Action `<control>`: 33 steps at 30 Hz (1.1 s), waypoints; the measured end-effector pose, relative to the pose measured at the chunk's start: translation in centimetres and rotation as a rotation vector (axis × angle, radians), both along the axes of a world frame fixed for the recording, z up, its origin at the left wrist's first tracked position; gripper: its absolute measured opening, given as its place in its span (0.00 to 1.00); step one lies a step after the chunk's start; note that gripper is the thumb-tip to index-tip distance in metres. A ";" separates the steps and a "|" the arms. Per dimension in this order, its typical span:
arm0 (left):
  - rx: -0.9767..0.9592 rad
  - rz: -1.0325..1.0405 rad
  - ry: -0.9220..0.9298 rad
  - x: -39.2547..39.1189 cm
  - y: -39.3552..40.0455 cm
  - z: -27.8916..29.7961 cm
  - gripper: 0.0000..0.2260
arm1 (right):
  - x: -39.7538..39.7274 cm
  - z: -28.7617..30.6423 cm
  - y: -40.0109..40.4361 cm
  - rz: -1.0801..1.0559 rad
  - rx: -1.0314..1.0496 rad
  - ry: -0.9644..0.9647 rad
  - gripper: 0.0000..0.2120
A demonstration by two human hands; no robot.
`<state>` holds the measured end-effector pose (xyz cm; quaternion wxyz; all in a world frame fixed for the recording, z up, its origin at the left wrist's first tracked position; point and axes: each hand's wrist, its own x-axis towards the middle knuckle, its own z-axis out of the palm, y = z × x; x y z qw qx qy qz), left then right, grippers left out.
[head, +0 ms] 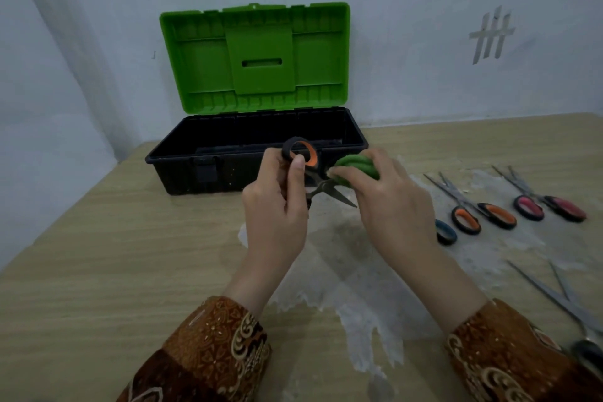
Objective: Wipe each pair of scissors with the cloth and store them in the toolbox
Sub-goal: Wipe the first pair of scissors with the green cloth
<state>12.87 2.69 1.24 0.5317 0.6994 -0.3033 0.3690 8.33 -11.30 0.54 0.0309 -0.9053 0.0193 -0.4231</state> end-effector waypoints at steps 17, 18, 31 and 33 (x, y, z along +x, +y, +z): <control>-0.223 -0.115 0.372 -0.3 -0.2 0.3 0.10 | -0.1 -0.2 0.0 0.282 0.034 -0.126 0.16; -0.244 -0.116 0.394 -0.2 -0.1 0.4 0.10 | 0.1 -0.7 0.6 0.304 -0.007 -0.087 0.16; -0.268 -0.172 0.448 -0.4 0.1 0.8 0.10 | 0.7 -1.4 -1.7 0.120 0.147 -0.078 0.19; -0.257 -0.166 0.441 -0.5 0.0 0.8 0.09 | 0.7 -1.3 -2.5 0.059 0.184 -0.081 0.18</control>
